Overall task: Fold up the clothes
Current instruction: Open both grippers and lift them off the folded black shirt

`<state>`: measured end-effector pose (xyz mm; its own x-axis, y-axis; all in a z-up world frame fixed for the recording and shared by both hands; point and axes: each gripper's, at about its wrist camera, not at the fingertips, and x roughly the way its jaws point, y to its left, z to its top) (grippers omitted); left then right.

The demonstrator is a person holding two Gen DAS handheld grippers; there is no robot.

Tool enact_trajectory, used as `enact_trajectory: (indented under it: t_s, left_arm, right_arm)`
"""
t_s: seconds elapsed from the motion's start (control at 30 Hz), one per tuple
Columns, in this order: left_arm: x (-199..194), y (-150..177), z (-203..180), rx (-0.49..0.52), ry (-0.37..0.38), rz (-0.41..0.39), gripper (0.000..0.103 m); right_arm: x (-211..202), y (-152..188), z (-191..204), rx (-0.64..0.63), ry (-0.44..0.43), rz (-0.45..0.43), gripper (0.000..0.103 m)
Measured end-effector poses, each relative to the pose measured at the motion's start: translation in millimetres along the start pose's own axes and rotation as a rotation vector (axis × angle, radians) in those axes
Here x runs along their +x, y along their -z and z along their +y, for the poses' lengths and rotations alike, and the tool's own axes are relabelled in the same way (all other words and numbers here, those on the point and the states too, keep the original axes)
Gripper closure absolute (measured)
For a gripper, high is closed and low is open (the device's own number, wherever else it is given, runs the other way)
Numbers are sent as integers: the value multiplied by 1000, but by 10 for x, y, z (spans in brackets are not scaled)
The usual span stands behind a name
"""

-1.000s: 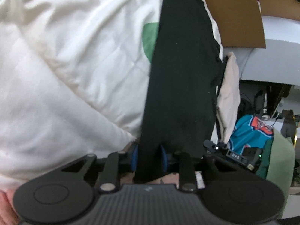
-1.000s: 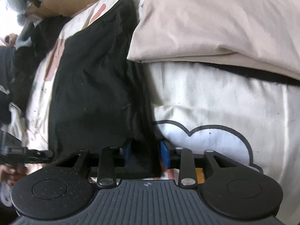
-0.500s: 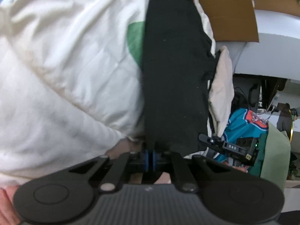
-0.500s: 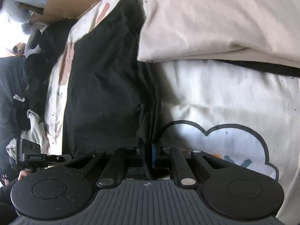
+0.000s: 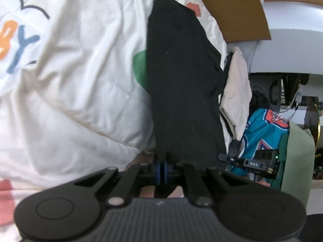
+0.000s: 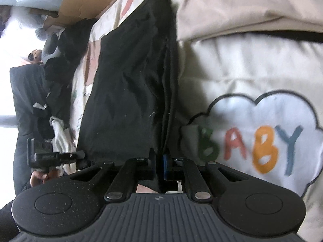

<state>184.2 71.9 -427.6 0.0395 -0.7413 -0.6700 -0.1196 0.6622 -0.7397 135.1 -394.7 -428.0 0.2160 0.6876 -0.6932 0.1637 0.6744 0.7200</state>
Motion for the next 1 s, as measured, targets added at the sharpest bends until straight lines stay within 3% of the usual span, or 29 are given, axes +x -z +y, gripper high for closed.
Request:
enact_trajectory:
  t_s: [0.5,0.7,0.73,0.8,0.87,1.0]
  left_arm:
    - [-142,273,174,10,-64,63,100]
    - [-80,286,220,35,-101,57,97]
    - [-94,266,223,32,-110,53,94]
    - [-154,217,206,41,-138,35,82]
    - [-236,162,190,43,-139,1,64]
    - [-322,3,133,62,-138,-58,53]
  right_arm:
    - [207,347,149,-63,8,148,100]
    - [273,420,149,-99,81,176,95]
    - [246,419,149,-101,86,169,94]
    - [183,401,142,-100,92,148,79]
    - [101,354,140,-91,88,109,73]
    - [-13,219,175,-92,74,29,56]
